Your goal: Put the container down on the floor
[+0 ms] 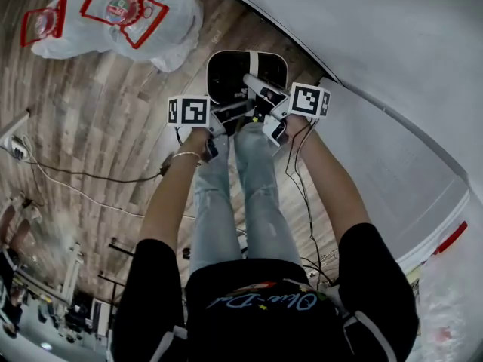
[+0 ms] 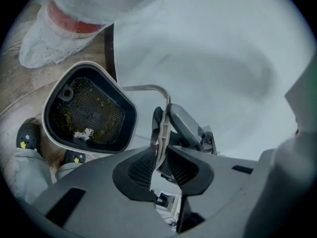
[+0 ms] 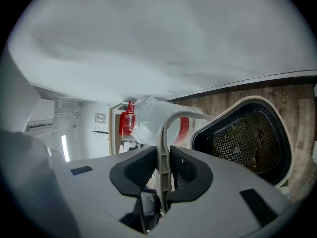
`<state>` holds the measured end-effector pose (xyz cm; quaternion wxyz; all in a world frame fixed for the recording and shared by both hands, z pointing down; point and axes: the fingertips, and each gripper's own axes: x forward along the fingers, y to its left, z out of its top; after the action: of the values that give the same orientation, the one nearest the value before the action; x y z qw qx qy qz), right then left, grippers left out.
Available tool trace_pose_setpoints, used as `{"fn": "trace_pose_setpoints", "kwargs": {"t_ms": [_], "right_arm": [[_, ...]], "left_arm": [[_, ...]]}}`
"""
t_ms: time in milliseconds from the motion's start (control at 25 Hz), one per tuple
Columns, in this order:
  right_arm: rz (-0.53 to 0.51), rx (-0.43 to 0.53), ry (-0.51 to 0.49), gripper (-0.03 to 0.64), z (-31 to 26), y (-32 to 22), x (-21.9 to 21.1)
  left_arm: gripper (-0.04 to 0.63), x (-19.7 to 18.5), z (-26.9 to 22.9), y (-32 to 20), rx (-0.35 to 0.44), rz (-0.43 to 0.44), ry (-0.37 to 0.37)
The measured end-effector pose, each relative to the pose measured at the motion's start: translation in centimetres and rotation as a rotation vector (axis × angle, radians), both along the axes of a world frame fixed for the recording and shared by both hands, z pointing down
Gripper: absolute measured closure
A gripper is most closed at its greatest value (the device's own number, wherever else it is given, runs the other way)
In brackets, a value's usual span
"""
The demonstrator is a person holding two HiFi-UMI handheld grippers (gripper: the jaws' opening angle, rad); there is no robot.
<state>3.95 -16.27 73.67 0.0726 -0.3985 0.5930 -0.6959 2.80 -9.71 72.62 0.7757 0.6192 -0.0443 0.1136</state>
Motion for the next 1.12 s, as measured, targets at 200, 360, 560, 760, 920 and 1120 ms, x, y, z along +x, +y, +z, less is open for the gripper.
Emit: {"fn": "trace_pose_setpoints", "kwargs": {"t_ms": [200,360,560,760,920,1120], "right_arm": [[-0.022,-0.011,0.025,0.549,1.8,0.9,0.0],[0.001,-0.037,0.032,0.549,5.6,0.8,-0.2],[0.005,-0.055,0.056,0.549,8.2,1.6,-0.1],[-0.017,-0.090,0.098,0.549,10.1,2.6,-0.1],[-0.003,-0.123,0.120,0.549,11.0,2.9,0.5],[0.002,-0.142,0.134,0.548,11.3,3.1,0.8]], "left_arm": [[0.528,0.2,1.9,1.0,-0.006,0.033,-0.030],[0.528,-0.4,5.5,0.7,-0.005,0.033,-0.058],[0.525,-0.4,8.2,1.6,-0.008,0.047,-0.108],[0.522,-0.2,9.9,2.5,-0.015,0.080,-0.138],[0.520,0.0,10.6,2.7,-0.012,0.081,-0.153],[0.518,0.2,10.9,2.8,-0.020,0.060,-0.156]]}}
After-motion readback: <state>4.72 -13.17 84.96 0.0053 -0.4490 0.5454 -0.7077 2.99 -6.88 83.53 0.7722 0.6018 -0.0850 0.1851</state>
